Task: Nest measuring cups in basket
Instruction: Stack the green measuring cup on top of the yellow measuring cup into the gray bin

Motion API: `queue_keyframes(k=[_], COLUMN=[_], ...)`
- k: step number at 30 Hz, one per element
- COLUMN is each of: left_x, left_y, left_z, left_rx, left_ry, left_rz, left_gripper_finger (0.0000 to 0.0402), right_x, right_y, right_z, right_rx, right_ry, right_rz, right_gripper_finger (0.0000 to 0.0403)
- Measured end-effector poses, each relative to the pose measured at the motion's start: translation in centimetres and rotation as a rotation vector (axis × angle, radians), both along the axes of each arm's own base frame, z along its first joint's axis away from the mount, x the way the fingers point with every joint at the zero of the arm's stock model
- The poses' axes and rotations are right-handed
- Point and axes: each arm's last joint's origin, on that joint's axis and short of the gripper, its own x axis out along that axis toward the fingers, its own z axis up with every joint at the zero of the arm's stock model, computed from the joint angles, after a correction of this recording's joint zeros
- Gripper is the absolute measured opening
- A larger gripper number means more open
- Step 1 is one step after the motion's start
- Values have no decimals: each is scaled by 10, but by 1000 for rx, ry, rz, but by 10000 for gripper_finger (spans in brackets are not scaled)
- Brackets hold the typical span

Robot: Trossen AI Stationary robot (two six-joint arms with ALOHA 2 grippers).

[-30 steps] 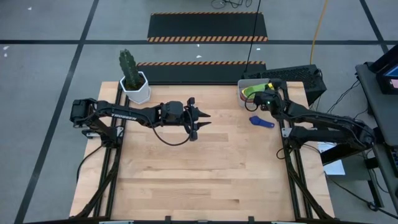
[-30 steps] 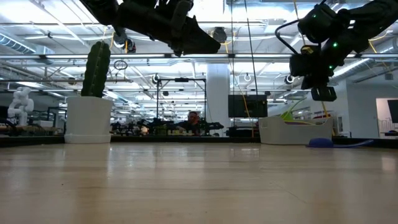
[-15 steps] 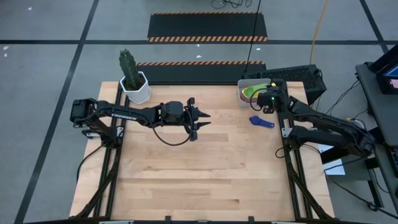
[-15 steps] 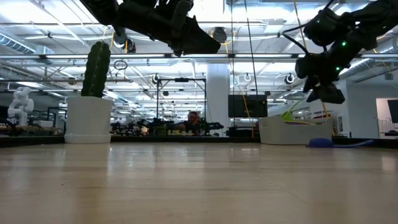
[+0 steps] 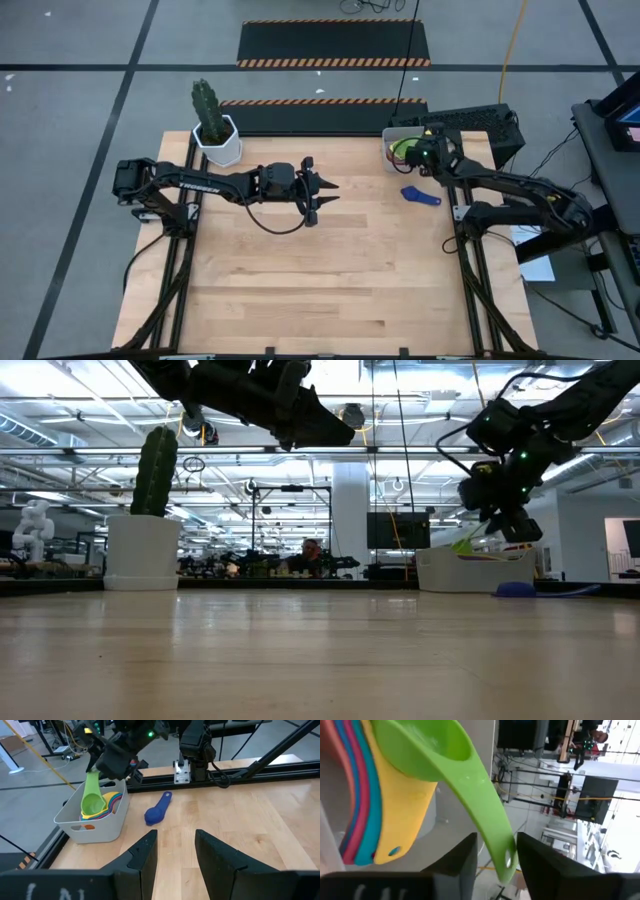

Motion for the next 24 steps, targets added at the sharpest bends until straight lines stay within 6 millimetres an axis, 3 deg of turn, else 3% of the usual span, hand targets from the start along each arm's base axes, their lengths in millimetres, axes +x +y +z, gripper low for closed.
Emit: queue_keyframes(k=[8,17,24], left_x=[0,0,1], left_y=[0,-1,-4], left_z=[0,0,1], left_rx=[1,1,5], left_ry=[0,0,-13], left_rz=[-1,-5,-13], left_gripper_finger=[136,136,136], right_x=[6,6,8], right_y=[2,15,18], right_z=[2,20,10], right_rx=[-79,-177,-153], right_ry=[-24,-105,-135], right_rz=[-70,-95,-102], right_gripper_finger=[11,2,1])
